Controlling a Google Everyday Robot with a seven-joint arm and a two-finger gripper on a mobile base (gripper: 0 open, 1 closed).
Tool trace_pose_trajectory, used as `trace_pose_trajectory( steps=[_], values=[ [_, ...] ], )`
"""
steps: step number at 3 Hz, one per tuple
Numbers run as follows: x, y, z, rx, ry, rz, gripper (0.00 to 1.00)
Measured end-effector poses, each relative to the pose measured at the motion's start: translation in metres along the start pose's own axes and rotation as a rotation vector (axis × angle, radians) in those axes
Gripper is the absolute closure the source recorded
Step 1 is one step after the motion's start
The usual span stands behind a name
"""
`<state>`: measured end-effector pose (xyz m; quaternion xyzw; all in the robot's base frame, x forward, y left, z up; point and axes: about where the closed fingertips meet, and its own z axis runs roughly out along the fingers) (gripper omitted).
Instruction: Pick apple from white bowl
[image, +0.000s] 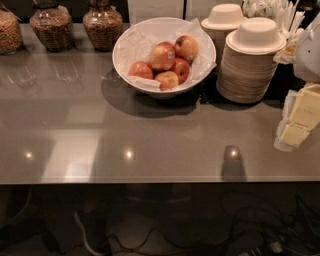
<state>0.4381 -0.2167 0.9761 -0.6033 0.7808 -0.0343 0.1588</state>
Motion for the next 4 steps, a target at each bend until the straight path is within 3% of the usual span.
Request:
trace_pose_trajectory(
  steps=[1,2,4],
  values=[
    [0.0,0.0,0.0,0.0,0.0,0.0,0.0],
    [-0.005,-0.005,-0.001,0.036,-0.027,-0.01,0.0],
    [-0.06,-0.055,0.004,0.182,-0.259,-0.079,0.0]
  ],
)
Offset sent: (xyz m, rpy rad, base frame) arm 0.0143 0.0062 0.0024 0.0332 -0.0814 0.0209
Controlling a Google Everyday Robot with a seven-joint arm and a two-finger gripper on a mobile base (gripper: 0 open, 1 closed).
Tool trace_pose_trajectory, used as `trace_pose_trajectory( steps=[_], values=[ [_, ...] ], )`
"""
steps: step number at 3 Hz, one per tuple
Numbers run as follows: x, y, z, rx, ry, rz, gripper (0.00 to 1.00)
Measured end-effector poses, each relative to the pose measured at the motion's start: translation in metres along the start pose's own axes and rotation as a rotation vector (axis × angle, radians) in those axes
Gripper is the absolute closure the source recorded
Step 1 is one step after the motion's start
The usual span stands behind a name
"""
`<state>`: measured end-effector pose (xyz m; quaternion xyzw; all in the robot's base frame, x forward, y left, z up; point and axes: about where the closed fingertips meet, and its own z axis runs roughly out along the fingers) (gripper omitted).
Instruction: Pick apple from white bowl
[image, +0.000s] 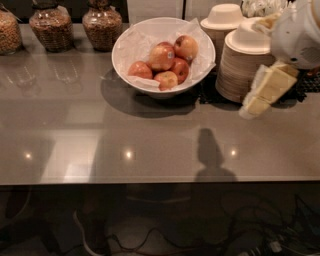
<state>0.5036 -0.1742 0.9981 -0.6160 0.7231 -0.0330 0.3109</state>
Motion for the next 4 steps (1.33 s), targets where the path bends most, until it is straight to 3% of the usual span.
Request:
trace_pose_trajectory(
  steps=[1,2,3,4],
  values=[
    [-0.046,-0.044,0.022,0.069,-0.139,-0.077,0.0],
    [-0.079,-0.079,0.052,0.084,-0.207,-0.136,0.0],
    [-0.116,-0.103,0.09,0.059,-0.237,-0.195,0.0],
    [-0.115,-0.103,0.09,0.059,-0.237,-0.195,0.0]
  ],
)
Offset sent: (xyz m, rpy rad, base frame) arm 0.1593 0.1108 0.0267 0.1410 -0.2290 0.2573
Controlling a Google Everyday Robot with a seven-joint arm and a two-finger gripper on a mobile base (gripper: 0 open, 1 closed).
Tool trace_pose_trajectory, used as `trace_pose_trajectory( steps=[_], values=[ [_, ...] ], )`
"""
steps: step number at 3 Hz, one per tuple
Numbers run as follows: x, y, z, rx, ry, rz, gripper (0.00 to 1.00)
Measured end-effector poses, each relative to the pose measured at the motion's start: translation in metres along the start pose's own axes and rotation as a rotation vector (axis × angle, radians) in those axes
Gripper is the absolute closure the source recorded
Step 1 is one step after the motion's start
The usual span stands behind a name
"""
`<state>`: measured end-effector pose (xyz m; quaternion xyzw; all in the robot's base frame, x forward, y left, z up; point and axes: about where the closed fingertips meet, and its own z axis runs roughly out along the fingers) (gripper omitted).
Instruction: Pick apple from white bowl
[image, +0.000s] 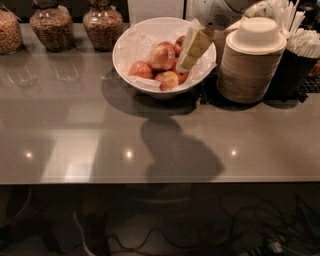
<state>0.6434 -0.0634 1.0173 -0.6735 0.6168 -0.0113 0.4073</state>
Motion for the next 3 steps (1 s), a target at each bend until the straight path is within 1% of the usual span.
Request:
trace_pose_trajectory(
  steps=[1,2,3],
  values=[
    [0.012,-0.004,0.006,0.032,0.012,0.0,0.0],
    [0.023,-0.013,0.024,0.038,0.0,-0.008,0.0],
    [0.035,-0.022,0.044,0.049,-0.019,0.009,0.0]
  ],
)
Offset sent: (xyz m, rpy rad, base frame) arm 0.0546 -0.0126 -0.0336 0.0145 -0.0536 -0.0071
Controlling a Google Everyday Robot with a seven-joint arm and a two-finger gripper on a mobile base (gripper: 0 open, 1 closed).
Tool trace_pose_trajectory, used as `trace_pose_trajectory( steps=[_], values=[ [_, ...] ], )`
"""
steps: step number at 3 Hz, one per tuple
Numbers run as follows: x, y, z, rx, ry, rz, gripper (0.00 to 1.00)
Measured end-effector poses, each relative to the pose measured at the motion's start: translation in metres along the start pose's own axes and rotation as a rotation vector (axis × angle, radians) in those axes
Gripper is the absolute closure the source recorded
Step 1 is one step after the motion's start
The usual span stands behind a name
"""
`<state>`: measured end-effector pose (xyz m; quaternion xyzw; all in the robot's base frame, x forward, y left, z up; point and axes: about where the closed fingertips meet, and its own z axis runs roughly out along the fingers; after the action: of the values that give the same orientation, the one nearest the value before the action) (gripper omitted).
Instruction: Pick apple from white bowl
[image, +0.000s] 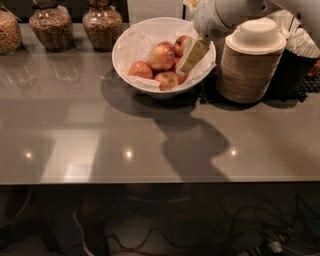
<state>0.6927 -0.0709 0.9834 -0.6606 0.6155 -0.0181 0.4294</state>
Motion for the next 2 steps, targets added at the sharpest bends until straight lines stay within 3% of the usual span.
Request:
trace_pose_trajectory(
  steps=[2],
  values=[
    [0.012,-0.004,0.031,-0.006,-0.034,0.04,0.0]
  ],
)
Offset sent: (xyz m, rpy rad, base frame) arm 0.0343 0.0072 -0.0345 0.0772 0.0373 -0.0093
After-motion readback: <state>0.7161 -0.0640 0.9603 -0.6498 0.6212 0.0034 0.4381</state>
